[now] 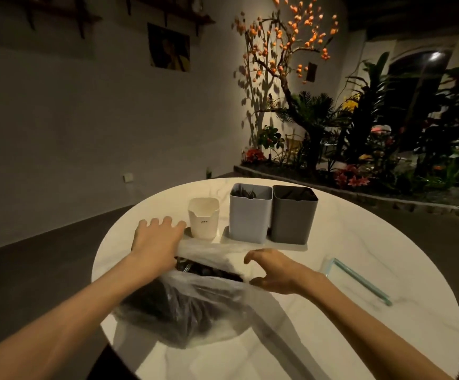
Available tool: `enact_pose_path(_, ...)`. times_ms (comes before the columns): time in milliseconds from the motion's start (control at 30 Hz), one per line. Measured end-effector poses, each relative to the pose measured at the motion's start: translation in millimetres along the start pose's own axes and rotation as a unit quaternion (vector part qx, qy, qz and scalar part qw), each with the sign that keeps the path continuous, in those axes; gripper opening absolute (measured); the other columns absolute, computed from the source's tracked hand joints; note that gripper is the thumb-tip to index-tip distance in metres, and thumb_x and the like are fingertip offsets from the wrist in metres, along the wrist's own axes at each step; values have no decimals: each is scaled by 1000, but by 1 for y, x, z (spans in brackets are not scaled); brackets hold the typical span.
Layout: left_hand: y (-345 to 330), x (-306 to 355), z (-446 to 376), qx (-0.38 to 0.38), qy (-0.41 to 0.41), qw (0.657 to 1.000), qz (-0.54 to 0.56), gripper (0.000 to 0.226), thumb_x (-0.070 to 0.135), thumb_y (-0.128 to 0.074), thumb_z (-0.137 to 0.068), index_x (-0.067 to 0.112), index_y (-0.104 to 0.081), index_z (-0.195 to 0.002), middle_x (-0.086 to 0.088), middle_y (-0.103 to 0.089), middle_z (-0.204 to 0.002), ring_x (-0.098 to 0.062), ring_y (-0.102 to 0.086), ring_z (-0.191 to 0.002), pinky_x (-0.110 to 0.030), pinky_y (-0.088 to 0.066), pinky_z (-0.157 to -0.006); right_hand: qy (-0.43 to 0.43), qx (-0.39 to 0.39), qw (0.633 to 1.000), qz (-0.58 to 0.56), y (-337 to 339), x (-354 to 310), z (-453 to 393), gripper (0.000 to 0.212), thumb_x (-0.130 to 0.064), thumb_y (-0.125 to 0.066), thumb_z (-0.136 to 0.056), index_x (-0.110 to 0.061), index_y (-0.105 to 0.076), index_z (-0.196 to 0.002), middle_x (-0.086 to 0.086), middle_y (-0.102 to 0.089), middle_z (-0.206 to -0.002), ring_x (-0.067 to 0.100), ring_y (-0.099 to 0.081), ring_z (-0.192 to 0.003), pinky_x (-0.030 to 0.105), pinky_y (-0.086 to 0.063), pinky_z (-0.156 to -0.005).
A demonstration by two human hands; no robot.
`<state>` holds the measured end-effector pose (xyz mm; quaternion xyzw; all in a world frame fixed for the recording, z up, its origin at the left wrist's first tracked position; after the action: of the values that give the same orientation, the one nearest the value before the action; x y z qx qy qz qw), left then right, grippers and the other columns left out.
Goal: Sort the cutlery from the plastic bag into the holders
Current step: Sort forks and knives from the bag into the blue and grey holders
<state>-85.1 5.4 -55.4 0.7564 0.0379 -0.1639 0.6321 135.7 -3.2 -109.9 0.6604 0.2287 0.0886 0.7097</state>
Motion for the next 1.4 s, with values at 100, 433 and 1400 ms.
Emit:
enact_pose_path(100, 19, 11, 13, 45, -84, 993, 76, 88, 25, -71, -83, 30, -21, -155, -3, -32, -154, -25, -34, -140, -42, -31, -112, -4, 30, 999, 27, 17, -5, 1, 50, -25, -70, -93, -18, -54, -139, 3, -52, -144, 22, -46, -132, 33, -42, -108)
enact_pose_path(433, 14, 66, 23, 29, -239, 969, 51, 27, 24, -60, -88, 30, -64, -114, 3, -68, -108, -20, -62, -100, -30, -46, -76, 45, -38, 996, -74, -14, -52, -10, 58, -18, -75, -88, -21, -53, -141, 4, -60, -135, 22, -59, -119, 38, -50, -105)
enact_pose_path(1400, -22, 40, -16, -140, -211, 940, 230, 118, 33, -86, -75, 37, -3, -160, 6, -27, -164, -19, -32, -147, -37, -31, -121, -62, -60, 983, 163, -12, -78, -39, 34, -28, -59, -99, -7, -59, -126, 13, -66, -114, 29, -64, -99, 37, -48, -80)
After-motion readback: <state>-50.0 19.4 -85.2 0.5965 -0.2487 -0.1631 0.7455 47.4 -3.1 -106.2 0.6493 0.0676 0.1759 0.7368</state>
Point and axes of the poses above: each hand's wrist, its own z-axis away from the middle knuckle, its own y-axis out of the back of the hand, x = y × z, the point moved 7 cm from there along -z, towards the middle knuckle
